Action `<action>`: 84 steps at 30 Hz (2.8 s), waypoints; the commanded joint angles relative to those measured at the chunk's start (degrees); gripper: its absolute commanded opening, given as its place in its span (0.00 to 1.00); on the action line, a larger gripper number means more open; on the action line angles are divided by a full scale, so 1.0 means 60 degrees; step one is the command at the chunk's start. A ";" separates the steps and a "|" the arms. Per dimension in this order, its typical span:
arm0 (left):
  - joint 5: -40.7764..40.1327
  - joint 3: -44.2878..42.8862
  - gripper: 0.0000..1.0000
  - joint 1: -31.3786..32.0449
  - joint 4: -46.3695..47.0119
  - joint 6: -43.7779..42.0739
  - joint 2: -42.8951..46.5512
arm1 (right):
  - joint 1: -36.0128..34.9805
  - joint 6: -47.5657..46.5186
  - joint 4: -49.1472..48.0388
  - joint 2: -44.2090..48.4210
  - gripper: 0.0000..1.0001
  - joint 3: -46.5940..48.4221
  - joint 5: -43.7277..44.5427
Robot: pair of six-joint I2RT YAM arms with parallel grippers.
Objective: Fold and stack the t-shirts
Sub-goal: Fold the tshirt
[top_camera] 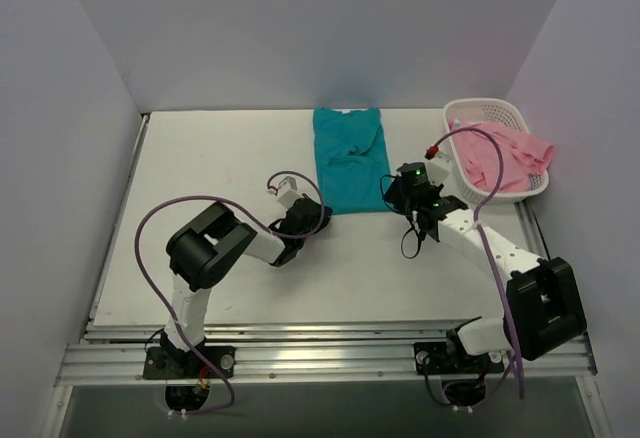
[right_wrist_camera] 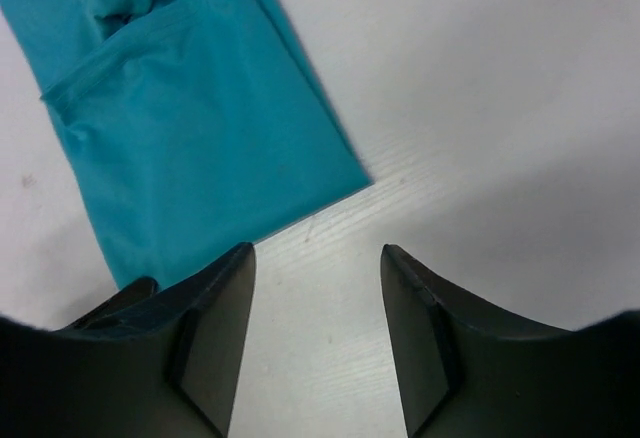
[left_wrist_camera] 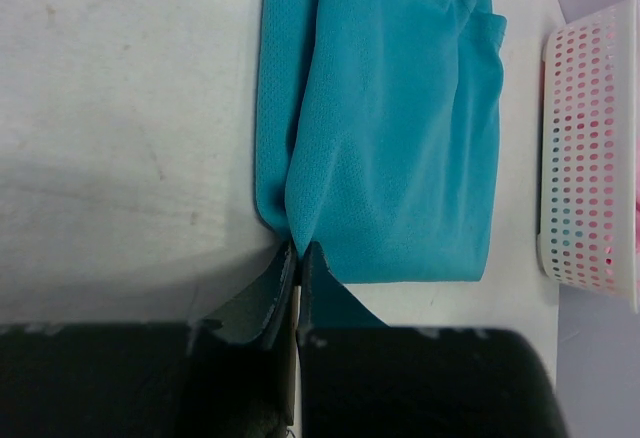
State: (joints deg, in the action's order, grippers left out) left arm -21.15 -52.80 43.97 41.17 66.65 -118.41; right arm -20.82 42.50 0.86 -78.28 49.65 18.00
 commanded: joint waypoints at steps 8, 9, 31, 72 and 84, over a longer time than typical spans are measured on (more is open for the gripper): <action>-0.0548 0.1503 0.02 -0.0047 0.0214 -0.0547 0.1716 | -0.1202 0.1222 -0.1505 -0.0443 0.82 -0.1359 -0.0554; -0.0649 0.1693 0.02 -0.0076 0.0214 -0.0591 0.1819 | -0.1276 0.1280 -0.1579 -0.0604 0.82 -0.1404 -0.0525; -0.0694 0.2193 0.02 -0.0208 0.0273 -0.0796 0.2172 | -0.1408 0.1911 -0.3645 -0.2788 0.57 -0.2357 -0.0407; -0.2261 0.2662 0.02 0.1153 -0.1397 -0.1572 0.5803 | -0.2726 0.2160 0.0162 0.1253 0.00 -0.1347 0.0838; -0.2672 0.1124 0.03 0.0832 -0.2379 -0.2510 0.6420 | -0.2654 0.1516 0.0574 -0.0221 0.00 0.0996 0.1907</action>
State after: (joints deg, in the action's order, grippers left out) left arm -35.66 -41.43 50.02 27.27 54.28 -79.94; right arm -37.17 53.32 3.01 -75.79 51.13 25.12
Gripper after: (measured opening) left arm 0.051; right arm 0.008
